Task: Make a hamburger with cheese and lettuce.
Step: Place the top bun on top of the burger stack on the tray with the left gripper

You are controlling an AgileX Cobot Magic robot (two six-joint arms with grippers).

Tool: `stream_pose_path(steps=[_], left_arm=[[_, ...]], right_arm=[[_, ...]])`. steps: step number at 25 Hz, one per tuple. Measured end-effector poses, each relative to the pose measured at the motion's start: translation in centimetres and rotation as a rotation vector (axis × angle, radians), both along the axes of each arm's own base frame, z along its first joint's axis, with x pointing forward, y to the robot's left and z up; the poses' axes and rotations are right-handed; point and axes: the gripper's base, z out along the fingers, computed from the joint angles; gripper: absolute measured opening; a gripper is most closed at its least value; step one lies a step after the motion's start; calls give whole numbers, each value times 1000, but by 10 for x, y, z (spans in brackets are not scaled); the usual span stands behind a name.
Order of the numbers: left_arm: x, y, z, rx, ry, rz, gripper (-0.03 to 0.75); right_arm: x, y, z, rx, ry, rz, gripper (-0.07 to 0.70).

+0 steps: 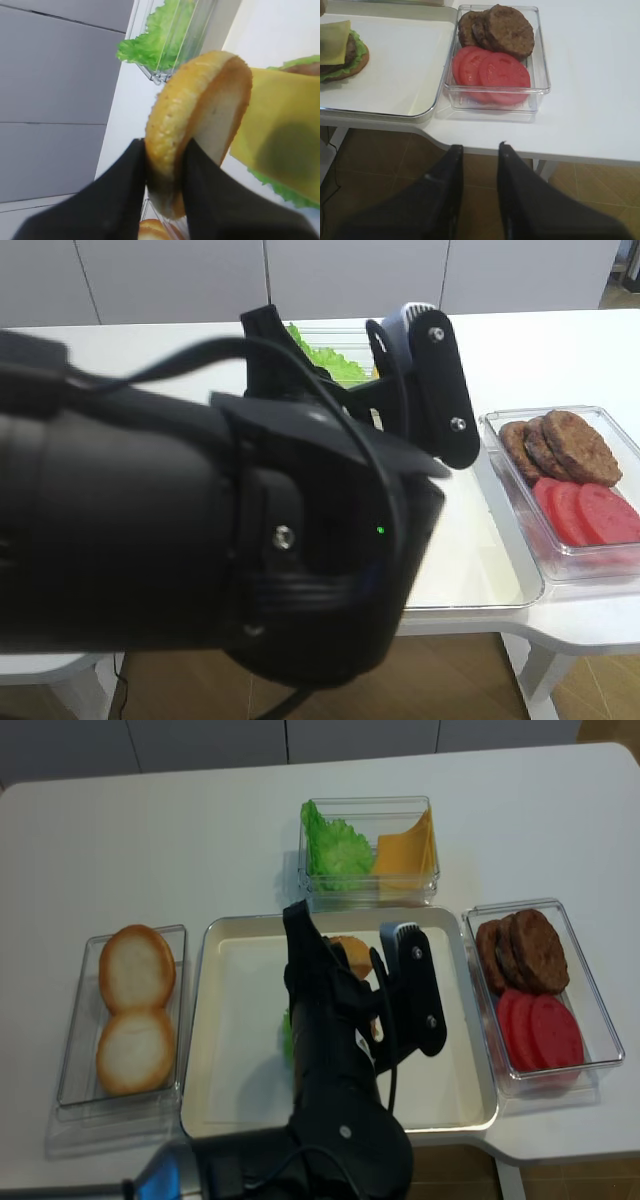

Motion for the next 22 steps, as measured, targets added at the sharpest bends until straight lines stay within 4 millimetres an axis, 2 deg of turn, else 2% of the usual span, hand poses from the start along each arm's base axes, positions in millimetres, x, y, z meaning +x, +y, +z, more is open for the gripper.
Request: stream_pose_path(steps=[16, 22], left_arm=[[6, -15, -25, 65, -11, -22, 157], [6, -16, -25, 72, -28, -33, 157]], right_arm=[[0, 0, 0, 0, 0, 0, 194], [0, 0, 0, 0, -2, 0, 193]])
